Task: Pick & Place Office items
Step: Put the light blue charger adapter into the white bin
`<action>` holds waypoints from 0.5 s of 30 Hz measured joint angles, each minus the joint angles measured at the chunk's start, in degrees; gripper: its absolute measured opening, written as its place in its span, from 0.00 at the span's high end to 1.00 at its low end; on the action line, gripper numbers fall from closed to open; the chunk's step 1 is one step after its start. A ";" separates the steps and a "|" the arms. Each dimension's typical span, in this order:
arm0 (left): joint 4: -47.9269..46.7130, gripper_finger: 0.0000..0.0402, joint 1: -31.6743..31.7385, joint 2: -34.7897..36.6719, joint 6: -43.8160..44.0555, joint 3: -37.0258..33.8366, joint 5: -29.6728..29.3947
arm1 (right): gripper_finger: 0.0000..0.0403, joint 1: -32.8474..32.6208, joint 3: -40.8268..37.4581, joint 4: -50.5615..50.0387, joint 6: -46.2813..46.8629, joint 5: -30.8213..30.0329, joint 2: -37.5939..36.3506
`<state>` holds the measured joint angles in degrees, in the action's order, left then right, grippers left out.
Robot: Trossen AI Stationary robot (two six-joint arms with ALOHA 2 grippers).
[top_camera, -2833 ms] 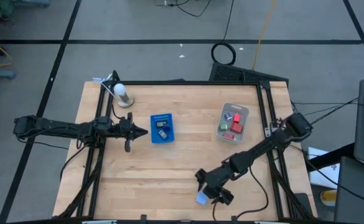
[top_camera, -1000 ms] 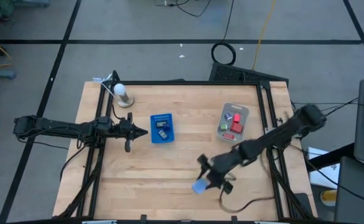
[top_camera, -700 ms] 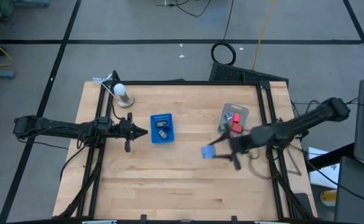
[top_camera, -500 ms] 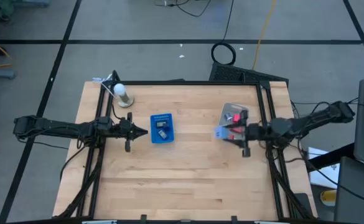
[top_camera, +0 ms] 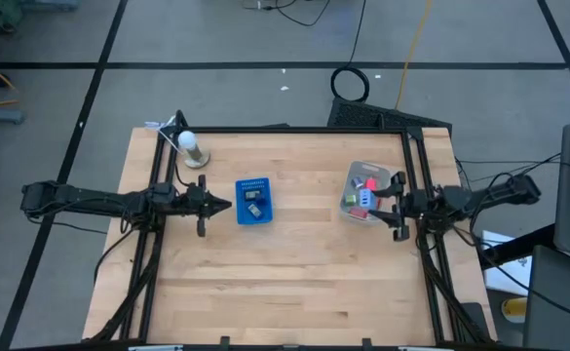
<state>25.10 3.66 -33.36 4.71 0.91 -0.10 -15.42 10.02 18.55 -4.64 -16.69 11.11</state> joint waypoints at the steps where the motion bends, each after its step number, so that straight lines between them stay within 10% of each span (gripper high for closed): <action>1: 0.01 0.94 0.00 0.00 0.02 0.00 0.00 | 0.49 0.00 -0.68 0.37 0.02 -0.02 -0.81; 15: -0.04 0.94 0.00 0.00 0.07 0.00 0.00 | 0.49 -0.02 -2.10 0.47 1.35 -0.12 -2.73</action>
<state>25.06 3.66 -33.36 4.78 0.91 -0.10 -15.44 7.92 19.03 -3.29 -16.81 8.38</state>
